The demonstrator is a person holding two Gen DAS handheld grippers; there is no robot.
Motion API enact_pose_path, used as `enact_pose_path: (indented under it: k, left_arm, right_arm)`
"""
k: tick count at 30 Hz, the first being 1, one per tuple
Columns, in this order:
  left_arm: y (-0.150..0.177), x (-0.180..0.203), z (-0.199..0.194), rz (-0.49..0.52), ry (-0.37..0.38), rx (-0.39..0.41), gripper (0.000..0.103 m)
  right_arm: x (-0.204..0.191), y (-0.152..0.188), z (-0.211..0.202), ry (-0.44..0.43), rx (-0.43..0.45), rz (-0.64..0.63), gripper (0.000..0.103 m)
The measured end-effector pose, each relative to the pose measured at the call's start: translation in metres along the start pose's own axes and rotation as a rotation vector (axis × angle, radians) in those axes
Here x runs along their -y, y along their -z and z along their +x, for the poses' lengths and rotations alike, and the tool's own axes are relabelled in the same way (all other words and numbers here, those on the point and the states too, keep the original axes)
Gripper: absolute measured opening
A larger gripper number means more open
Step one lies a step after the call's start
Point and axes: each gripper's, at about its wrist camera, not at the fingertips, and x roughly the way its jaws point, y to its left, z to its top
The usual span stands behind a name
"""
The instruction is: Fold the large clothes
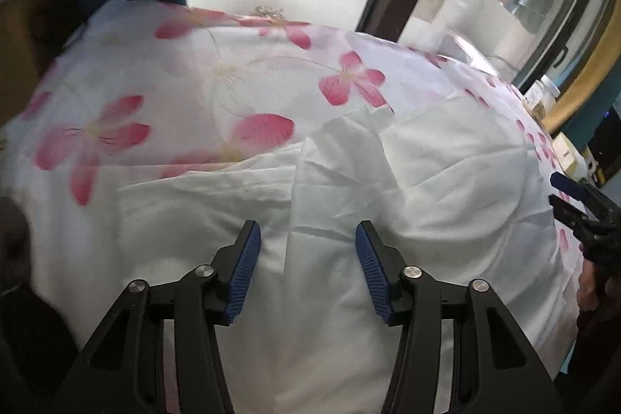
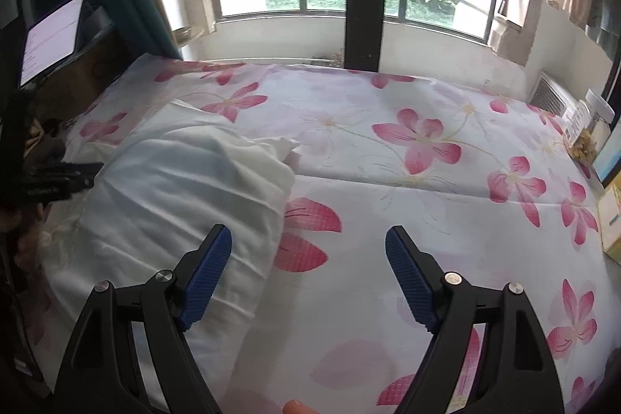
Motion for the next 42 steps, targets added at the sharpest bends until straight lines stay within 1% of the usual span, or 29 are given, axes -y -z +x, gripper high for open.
enact_pose_path:
  k: [1, 2, 4, 7, 10, 13, 15, 18, 20, 23, 25, 27, 28, 29, 30, 31, 32, 36, 38, 42]
  left_arm:
    - [0.000, 0.003, 0.000, 0.028, -0.010, -0.004, 0.013]
    - [0.004, 0.007, -0.003, 0.041, 0.006, -0.015, 0.001]
    - [0.007, 0.009, -0.009, 0.056, 0.021, 0.012, 0.001]
    - [0.008, 0.010, -0.034, 0.067, -0.017, 0.084, 0.001]
    - [0.006, 0.002, -0.069, 0.017, -0.061, 0.180, 0.001]
    - [0.007, -0.011, -0.091, -0.022, -0.087, 0.223, 0.001]
    - [0.010, -0.018, -0.091, -0.039, -0.108, 0.218, 0.001]
    - [0.019, -0.032, -0.073, -0.080, -0.118, 0.161, 0.001]
    - [0.027, -0.041, -0.057, -0.110, -0.121, 0.104, 0.001]
    - [0.036, -0.046, -0.041, -0.137, -0.113, 0.056, 0.002]
    - [0.038, -0.047, -0.038, -0.142, -0.117, 0.046, 0.004]
    - [0.038, -0.047, -0.041, -0.152, -0.115, 0.052, 0.010]
    - [0.038, -0.047, -0.043, -0.157, -0.114, 0.059, 0.021]
    - [0.039, -0.046, -0.047, -0.163, -0.111, 0.072, 0.035]
    - [0.039, -0.046, -0.051, -0.169, -0.108, 0.086, 0.042]
    - [0.039, -0.046, -0.055, -0.173, -0.106, 0.097, 0.052]
    - [0.039, -0.046, -0.059, -0.178, -0.105, 0.110, 0.054]
    - [0.045, -0.046, -0.069, -0.196, -0.094, 0.135, 0.058]
    - [0.050, -0.046, -0.069, -0.203, -0.091, 0.126, 0.062]
    - [0.062, -0.046, -0.064, -0.225, -0.089, 0.098, 0.063]
  right_arm:
    - [0.002, 0.000, 0.001, 0.006, -0.001, 0.003, 0.082]
    - [0.004, 0.000, 0.001, 0.012, -0.003, 0.006, 0.082]
    - [0.006, -0.001, 0.003, 0.016, -0.007, 0.011, 0.082]
    - [0.007, -0.004, 0.007, 0.017, -0.011, 0.016, 0.082]
    - [0.003, -0.009, 0.010, 0.012, -0.009, 0.007, 0.082]
    - [-0.002, -0.013, 0.012, 0.004, -0.005, -0.005, 0.082]
    - [-0.008, -0.016, 0.014, -0.015, -0.002, -0.017, 0.082]
    - [-0.017, -0.018, 0.021, -0.022, -0.004, -0.036, 0.082]
    - [-0.022, -0.018, 0.027, -0.024, -0.012, -0.044, 0.082]
    - [-0.027, -0.016, 0.033, -0.027, -0.014, -0.046, 0.082]
    - [-0.029, -0.014, 0.037, -0.017, -0.015, -0.049, 0.082]
    - [-0.030, -0.012, 0.041, -0.015, -0.024, -0.045, 0.082]
    - [-0.029, -0.012, 0.042, -0.015, -0.025, -0.041, 0.082]
    - [-0.028, -0.012, 0.042, -0.016, -0.023, -0.035, 0.082]
    - [-0.028, -0.012, 0.041, -0.016, -0.022, -0.031, 0.082]
    - [-0.027, -0.013, 0.040, -0.012, -0.020, -0.027, 0.082]
    - [-0.027, -0.013, 0.039, -0.009, -0.019, -0.026, 0.082]
    - [-0.025, -0.013, 0.033, 0.001, -0.010, -0.015, 0.082]
    - [-0.024, -0.012, 0.029, 0.000, -0.006, -0.008, 0.082]
    - [-0.023, -0.011, 0.021, -0.002, 0.007, -0.007, 0.082]
